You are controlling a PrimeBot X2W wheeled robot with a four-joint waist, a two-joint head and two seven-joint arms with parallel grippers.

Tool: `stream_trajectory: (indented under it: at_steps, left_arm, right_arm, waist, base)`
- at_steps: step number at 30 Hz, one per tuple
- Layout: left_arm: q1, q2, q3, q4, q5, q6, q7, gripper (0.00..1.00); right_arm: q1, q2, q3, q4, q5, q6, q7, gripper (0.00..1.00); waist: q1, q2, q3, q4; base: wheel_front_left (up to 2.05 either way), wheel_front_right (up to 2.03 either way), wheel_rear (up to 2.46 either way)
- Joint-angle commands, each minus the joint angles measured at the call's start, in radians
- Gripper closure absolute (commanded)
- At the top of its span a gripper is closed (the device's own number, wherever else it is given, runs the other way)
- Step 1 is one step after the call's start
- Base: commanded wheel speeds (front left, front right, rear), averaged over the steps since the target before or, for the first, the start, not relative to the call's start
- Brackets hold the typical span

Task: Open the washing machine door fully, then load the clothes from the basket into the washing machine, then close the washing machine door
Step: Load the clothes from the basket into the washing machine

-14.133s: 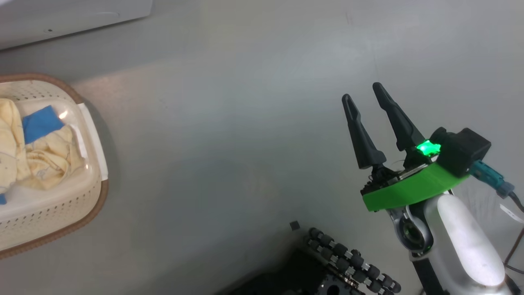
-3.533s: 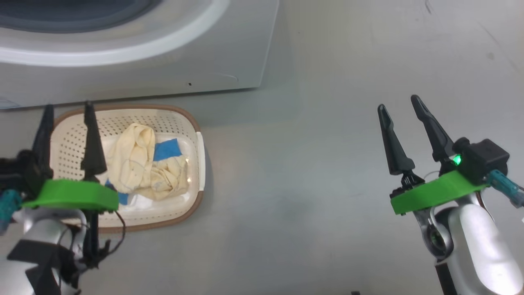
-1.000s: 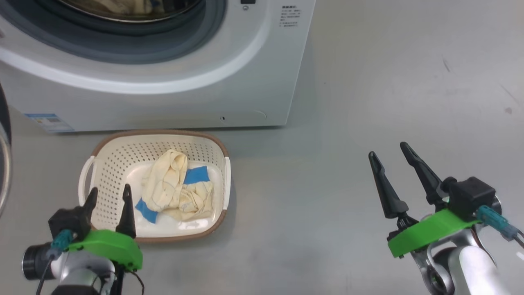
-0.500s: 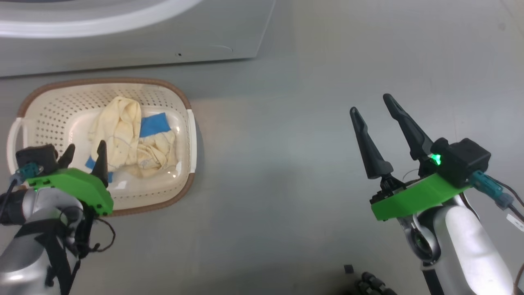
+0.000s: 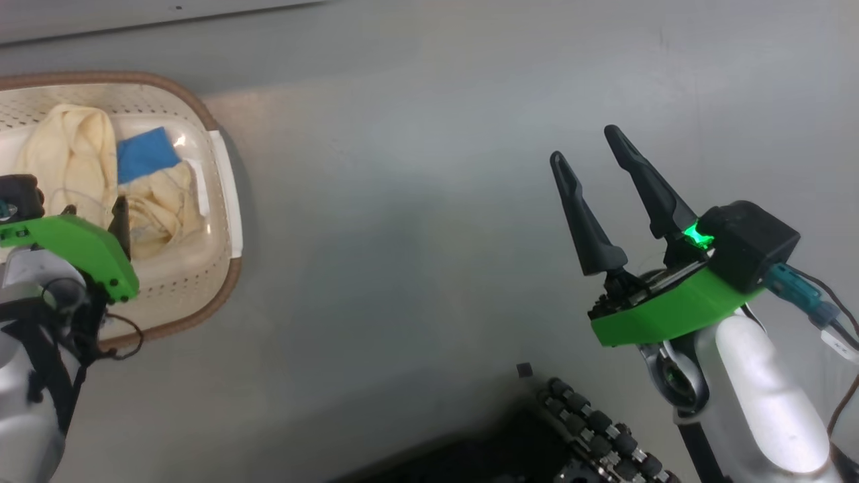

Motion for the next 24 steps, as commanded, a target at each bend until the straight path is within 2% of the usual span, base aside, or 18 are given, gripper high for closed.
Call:
stream_trajectory:
  at_steps: [1, 9, 14, 24]
  left_arm:
    - [-0.005, 0.046, 0.016, -0.005, -0.016, -0.003, 0.009, 0.00]
    - [-0.067, 0.082, -0.010, 0.046, -0.104, -0.003, 0.053, 0.00]
    - [-0.099, 0.101, -0.006, 0.100, -0.135, -0.003, 0.023, 0.00]
    - [-0.172, 0.047, -0.009, 0.237, -0.142, 0.011, -0.005, 0.00]
  right_arm:
    - [0.003, -0.005, 0.021, -0.029, 0.008, -0.003, -0.011, 0.00]
    - [-0.011, -0.005, 0.045, -0.039, 0.024, -0.003, -0.024, 0.00]
    - [-0.001, -0.005, 0.054, -0.036, 0.027, -0.003, -0.026, 0.00]
    - [0.038, -0.005, 0.044, -0.057, 0.019, -0.003, -0.028, 0.00]
  waist:
    - [-0.0001, 0.0000, 0.048, -0.028]
    - [-0.0001, 0.0000, 0.137, -0.057]
    - [-0.0001, 0.0000, 0.169, -0.069]
    - [-0.0001, 0.0000, 0.186, -0.057]
  base:
    - [0.00, 0.00, 0.00]
    - [0.00, 0.00, 0.00]
    - [0.00, 0.00, 0.00]
    - [0.00, 0.00, 0.00]
